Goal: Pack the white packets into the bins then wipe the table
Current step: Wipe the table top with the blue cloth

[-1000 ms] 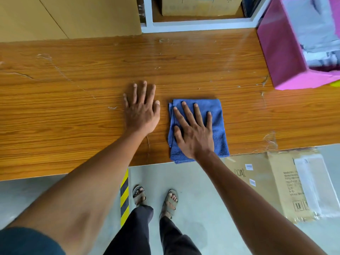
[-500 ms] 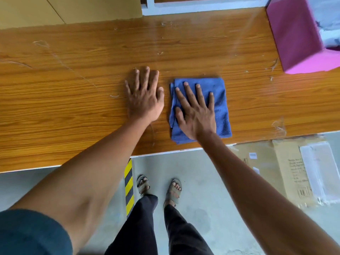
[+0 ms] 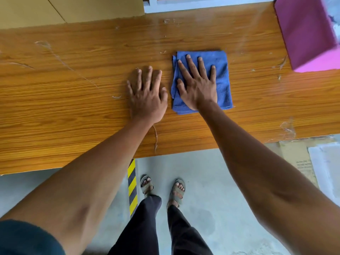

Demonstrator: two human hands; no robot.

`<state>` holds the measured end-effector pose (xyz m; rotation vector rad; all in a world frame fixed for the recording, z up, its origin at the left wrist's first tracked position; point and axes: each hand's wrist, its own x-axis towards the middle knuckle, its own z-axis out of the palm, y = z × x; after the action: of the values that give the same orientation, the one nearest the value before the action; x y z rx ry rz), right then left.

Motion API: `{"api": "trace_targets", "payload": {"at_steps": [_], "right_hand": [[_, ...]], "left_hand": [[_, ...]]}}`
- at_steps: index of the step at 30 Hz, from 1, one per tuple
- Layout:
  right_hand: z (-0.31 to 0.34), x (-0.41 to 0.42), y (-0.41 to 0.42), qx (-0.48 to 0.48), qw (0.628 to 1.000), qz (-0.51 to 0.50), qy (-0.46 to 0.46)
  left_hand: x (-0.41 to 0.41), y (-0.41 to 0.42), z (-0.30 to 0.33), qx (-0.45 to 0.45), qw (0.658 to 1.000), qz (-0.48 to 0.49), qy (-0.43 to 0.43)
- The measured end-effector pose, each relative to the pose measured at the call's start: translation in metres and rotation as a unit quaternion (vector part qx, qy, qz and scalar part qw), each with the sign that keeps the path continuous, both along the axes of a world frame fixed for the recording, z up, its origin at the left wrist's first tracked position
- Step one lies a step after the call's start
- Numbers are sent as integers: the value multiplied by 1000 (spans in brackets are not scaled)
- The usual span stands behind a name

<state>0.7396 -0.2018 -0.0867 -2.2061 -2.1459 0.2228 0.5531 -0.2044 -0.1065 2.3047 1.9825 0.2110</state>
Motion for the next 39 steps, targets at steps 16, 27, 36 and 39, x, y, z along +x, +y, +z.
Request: {"api": "trace_targets", "payload": {"at_steps": [16,27,36,39], "right_hand": [[4,-6,8,-3,1000,-7,-7],[3,-11,-75,1,1000,-7,-18],[-1,-11,-110,14,999,-38,-19],[1,-3,-149,5,1000,-21,-19]], "left_hand": [[-2,-2,7,-32,999,3,-3],[0,-2,11,-53,999,0,9],[-4,1,6,-55,998,-16,15],[-3,-6,8,-55,998,-17,12]]}}
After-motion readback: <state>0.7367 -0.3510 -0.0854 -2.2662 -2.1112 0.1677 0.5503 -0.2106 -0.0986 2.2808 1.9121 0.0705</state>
